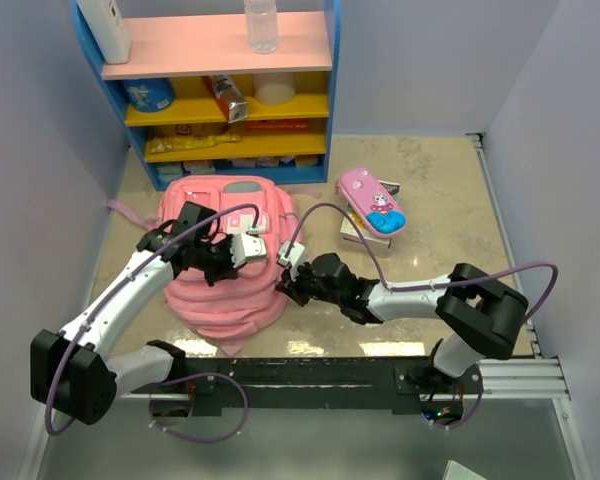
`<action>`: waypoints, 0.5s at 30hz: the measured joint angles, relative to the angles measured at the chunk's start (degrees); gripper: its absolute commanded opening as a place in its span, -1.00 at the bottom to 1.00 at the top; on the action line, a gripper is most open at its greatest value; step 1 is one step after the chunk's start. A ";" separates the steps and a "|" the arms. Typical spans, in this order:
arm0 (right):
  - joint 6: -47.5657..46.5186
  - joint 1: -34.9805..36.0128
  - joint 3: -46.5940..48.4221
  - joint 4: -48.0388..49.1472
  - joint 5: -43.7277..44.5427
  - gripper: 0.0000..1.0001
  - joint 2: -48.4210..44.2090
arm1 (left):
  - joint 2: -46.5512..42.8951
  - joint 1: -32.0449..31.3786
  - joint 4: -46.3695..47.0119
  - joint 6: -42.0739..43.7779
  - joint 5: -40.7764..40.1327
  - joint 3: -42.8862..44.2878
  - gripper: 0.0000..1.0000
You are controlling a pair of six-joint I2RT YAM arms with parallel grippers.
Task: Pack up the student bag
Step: Unzip the student bag at the center of the board.
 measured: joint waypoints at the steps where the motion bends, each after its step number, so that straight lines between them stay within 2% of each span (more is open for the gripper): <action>1: 0.13 0.35 0.00 -0.87 0.39 -1.00 -0.70 | 0.79 -0.02 0.66 -1.16 -0.02 0.04 -1.00; 9: 0.87 2.16 0.00 -9.92 4.63 -1.00 -7.08 | 5.53 -3.04 5.20 -11.78 0.72 1.88 -1.00; 15: 2.64 3.56 0.87 -16.68 9.27 -1.00 -12.13 | 11.37 -7.67 7.15 -21.14 -0.61 8.98 -1.00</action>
